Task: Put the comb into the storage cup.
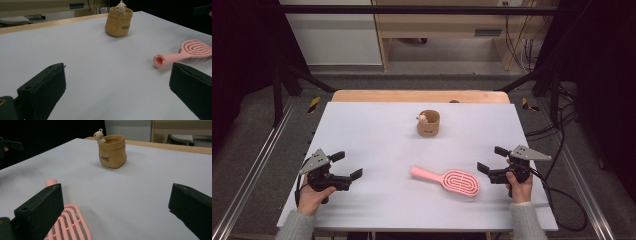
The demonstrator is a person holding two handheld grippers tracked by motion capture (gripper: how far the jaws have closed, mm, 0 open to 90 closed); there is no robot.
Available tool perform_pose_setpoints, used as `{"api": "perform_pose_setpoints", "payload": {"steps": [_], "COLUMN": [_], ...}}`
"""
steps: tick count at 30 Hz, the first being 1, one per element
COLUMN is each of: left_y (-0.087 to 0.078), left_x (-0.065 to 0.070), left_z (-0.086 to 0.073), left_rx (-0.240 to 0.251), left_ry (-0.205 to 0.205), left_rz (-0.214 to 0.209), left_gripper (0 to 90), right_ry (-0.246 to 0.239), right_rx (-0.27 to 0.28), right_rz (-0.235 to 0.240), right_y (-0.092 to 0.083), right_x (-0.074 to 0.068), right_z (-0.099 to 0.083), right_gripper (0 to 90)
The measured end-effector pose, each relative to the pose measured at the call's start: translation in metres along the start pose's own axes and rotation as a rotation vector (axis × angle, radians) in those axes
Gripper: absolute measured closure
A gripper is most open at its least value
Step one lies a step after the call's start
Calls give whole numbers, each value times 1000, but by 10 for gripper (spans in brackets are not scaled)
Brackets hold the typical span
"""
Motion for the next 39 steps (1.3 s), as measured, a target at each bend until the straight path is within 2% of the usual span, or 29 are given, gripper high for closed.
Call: {"api": "perform_pose_setpoints", "payload": {"steps": [20,28,34,39], "left_y": [0,0,-1,-1], "left_x": [-3,-4,-5,-5], "left_z": [-1,-1,-1,-1], "left_rx": [-1,1,3,4], "left_ry": [-5,-11,-13,-13], "left_rz": [5,7,10,10], "left_gripper": [7,7,7,7], "right_ry": [-12,-37,-57,-63], "right_rx": [1,-8,-31,-38], "right_rz": [8,15,41,55], "right_y": [-1,-1,1,5], "right_x": [-4,-12,-23,-32], "right_z": [4,7,11,16], "right_gripper": [3,3,5,43]}}
Point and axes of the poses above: each handheld gripper's, and its own axes: y roughly forward along the jaws, z roughly out of its top, x roughly to its right, the point moved 10 cm from there along y, roughly forward along the jaws, and after that the axes turned 14 degrees about -y, right-handed, at the moved point
